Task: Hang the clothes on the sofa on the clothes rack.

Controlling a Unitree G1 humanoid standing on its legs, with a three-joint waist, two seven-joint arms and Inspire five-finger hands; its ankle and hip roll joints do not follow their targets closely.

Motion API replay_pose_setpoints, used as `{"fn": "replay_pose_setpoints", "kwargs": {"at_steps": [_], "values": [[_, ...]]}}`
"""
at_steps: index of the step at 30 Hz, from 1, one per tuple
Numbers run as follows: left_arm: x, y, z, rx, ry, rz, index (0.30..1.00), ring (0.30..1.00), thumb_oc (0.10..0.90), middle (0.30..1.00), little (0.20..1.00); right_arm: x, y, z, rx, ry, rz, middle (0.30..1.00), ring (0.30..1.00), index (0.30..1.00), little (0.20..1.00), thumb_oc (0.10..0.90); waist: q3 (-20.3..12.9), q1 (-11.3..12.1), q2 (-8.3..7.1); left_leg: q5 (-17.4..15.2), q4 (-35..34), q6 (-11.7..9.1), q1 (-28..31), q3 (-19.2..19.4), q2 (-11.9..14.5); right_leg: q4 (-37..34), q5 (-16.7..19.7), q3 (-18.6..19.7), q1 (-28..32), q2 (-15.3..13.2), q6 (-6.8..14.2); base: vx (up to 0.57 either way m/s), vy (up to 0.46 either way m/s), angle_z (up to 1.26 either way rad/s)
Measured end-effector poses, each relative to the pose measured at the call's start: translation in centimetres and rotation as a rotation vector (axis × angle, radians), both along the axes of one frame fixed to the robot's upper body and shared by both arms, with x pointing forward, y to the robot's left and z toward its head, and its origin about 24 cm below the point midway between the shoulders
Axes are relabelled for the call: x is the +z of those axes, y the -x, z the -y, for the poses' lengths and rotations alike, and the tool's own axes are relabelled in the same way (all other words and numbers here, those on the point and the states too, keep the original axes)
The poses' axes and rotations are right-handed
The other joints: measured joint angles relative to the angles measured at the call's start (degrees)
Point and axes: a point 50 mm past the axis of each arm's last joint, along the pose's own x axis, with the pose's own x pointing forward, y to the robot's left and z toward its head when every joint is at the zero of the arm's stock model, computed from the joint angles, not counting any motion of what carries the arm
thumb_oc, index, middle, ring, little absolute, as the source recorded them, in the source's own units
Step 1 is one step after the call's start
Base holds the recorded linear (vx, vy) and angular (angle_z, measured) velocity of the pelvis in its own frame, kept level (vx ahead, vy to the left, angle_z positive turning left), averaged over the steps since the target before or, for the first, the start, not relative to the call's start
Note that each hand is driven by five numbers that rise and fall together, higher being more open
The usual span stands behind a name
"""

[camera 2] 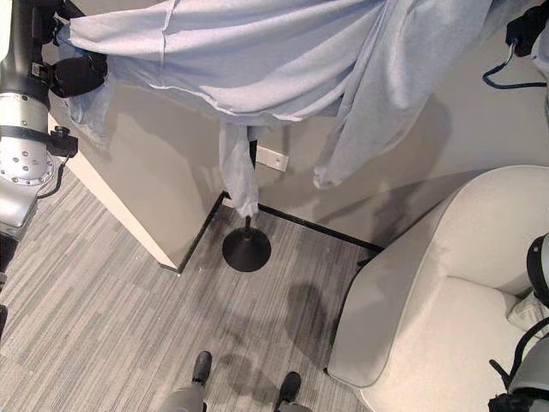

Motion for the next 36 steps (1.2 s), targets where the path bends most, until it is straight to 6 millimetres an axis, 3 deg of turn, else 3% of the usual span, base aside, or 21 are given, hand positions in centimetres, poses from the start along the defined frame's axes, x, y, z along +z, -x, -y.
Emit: {"fn": "replay_pose_setpoints", "kwargs": {"at_steps": [7, 14, 26, 33, 34, 35, 36], "values": [[0.2, -0.1, -0.2, 0.008, 0.016, 0.006, 0.3, 0.3, 0.4, 0.3, 0.3, 2.2, 1.0, -0.5, 0.029, -0.024, 0.076, 0.3, 0.3, 0.3, 0.3, 0.4, 0.07, 0.03, -0.31, 0.02, 0.0, 0.0, -0.82, -0.13, -0.04, 0.0, 0.0, -0.3, -0.61, 0.0, 0.0, 0.06, -0.012, 0.01], [0.6, -0.8, 0.7, 0.007, 0.027, 0.026, 0.3, 0.3, 0.4, 0.3, 0.3, 2.3, 0.8, 0.2, 0.011, -0.107, 0.097, 0.3, 0.3, 0.3, 0.3, 0.4, -0.11, 0.14, -1.77, 0.16, 0.0, -0.12, -0.95, -0.16, -0.01, 0.0, -0.02, -0.28, -0.72, 0.14, 0.01, 0.03, -0.019, 0.0], [0.9, -2.0, 1.8, 0.016, 0.032, 0.01, 0.3, 0.3, 0.4, 0.3, 0.3, 1.5, -0.4, -0.1, -0.071, -0.069, 0.028, 0.3, 0.3, 0.3, 0.3, 0.4, -0.82, 0.07, -3.57, 0.84, 0.05, -0.72, -3.83, -0.2, 0.93, 0.01, 0.03, 0.15, -3.53, 0.98, -0.06, 0.05, -0.005, 0.0], [0.8, -2.1, 1.9, 0.024, 0.041, 0.011, 0.3, 0.3, 0.4, 0.3, 0.3, 1.6, -0.5, -0.6, -0.061, -0.059, 0.026, 0.3, 0.3, 0.3, 0.3, 0.4, -0.76, -0.03, -3.69, 0.73, 0.0, -0.55, -3.5, 0.7, 0.07, 0.06, 0.06, 0.62, -3.57, 0.25, -0.03, 0.11, 0.211, -0.03], [0.4, -2.3, 2.2, 0.029, 0.044, -0.009, 0.3, 0.3, 0.4, 0.3, 0.3, 1.8, -0.4, -1.0, -0.049, -0.045, 0.037, 0.3, 0.3, 0.3, 0.3, 0.4, -0.29, -1.07, -2.87, 0.04, 0.18, 1.34, -1.86, 1.45, -2.1, 4.54, -0.92, 1.72, -4.3, -2.47, 0.96, 0.01, 0.31, -0.03], [0.3, -2.4, 2.4, 0.028, 0.053, -0.011, 0.3, 0.3, 0.4, 0.3, 0.3, 1.9, -0.3, -1.1, -0.051, -0.034, 0.038, 0.3, 0.3, 0.3, 0.3, 0.4, -0.05, -1.48, -2.33, -0.44, 0.41, 2.13, -1.5, 1.43, -2.42, 7.18, -1.32, 2.31, -5.02, -3.24, 1.42, 0.07, 0.25, 0.01], [-0.1, -2.6, 2.8, 0.025, 0.067, -0.019, 0.3, 0.3, 0.4, 0.3, 0.3, 1.8, -0.4, -1.4, -0.046, -0.021, 0.038, 0.3, 0.3, 0.3, 0.3, 0.4, 1.07, -2.65, -0.83, -0.19, 0.24, 3.14, 0.46, 1.55, -2.71, 15.89, -2.34, 5.29, -7.6, -5.37, 2.13, 0.08, 0.054, 0.11]]}}
